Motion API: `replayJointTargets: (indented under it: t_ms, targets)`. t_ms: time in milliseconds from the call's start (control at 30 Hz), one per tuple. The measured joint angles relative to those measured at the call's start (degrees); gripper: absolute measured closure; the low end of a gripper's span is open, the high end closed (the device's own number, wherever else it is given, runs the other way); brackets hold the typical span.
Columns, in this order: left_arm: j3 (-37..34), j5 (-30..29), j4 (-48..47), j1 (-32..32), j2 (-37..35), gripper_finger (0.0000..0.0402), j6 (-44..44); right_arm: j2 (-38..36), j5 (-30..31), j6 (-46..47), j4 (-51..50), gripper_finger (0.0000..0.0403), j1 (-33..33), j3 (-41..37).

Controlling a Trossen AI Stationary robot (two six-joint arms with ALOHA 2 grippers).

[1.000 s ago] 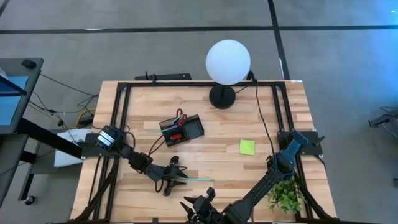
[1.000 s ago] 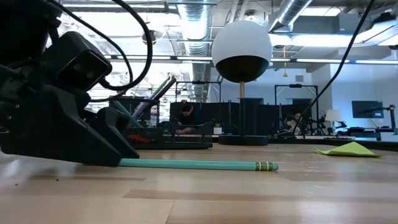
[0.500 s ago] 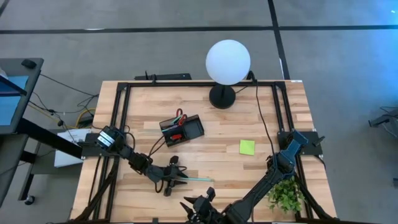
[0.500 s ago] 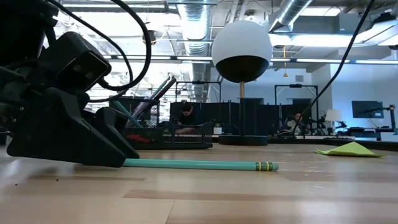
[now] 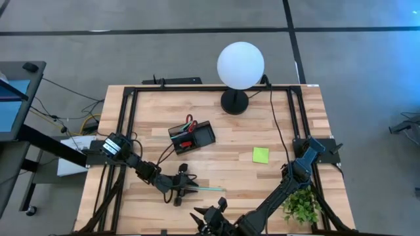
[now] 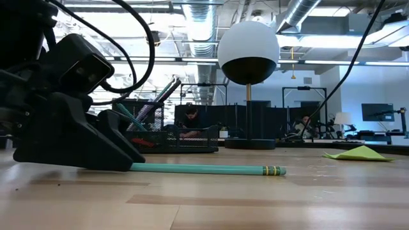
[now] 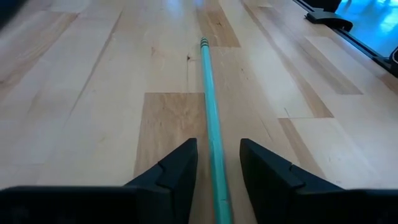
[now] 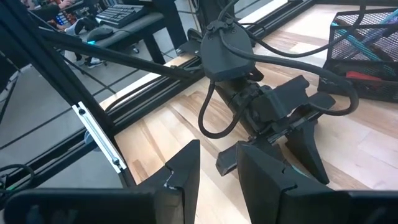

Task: Pick and place office supplies into organizer
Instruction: Put the blue pencil into the black desk organizer

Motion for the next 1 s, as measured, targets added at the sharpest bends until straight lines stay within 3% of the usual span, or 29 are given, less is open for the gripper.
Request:
replayJointTargets:
  t_ms: [1000]
  targets:
    - [2.82,-7.32,-5.56,-2.03,0.07,0.0277,-2.05,0.00,-0.16,0.03,0.13,0.0305,0.04,0.00]
